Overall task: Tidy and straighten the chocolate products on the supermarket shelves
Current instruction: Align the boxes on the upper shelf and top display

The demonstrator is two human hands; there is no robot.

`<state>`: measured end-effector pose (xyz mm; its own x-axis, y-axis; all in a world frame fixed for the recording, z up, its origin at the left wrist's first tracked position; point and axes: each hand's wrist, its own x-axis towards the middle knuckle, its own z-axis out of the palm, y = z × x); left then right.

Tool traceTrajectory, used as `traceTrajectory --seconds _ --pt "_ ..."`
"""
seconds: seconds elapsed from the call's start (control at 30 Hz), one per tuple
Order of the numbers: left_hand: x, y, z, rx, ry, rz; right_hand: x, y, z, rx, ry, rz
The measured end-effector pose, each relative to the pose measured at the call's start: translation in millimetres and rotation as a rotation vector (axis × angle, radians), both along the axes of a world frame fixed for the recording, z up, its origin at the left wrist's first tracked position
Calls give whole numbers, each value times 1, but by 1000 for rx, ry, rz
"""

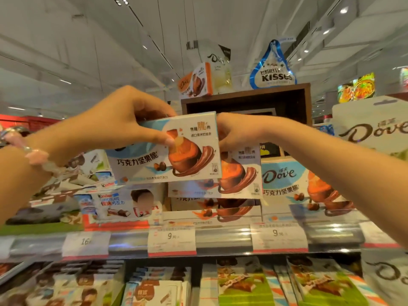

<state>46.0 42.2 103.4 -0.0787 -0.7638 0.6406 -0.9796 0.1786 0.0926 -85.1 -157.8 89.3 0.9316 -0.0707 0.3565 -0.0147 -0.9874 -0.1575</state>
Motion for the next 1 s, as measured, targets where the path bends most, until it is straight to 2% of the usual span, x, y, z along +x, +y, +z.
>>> traceTrajectory --seconds 0.2,0.4,0.47,0.5,0.57,0.63,0.7,0.8,0.9,1.0 --pt "-3 -2 -9 -6 55 10 8 3 -10 -7 -73 127" --pt "-11 -9 -18 -4 59 31 10 -3 -33 -83 38 75" --pt "-14 -12 -18 13 57 42 0 -6 -30 -60 15 66" --pt "-16 -14 -19 25 58 47 -7 -8 -25 7 -41 64" --pt "-19 -20 -19 48 49 53 -30 -10 -9 289 -174 92" --pt "-25 -30 -20 53 38 63 -54 -13 4 489 -179 164" --pt "-33 -44 -21 57 35 52 -72 -12 9 389 -65 160" --pt "-52 -65 -23 65 12 -8 -84 -4 5 23 42 -8" --pt "-67 -84 -24 63 -4 -46 -91 -3 0 -169 30 -150" --pt "-77 -100 -22 28 20 -56 -102 -7 -4 -268 -33 -231"
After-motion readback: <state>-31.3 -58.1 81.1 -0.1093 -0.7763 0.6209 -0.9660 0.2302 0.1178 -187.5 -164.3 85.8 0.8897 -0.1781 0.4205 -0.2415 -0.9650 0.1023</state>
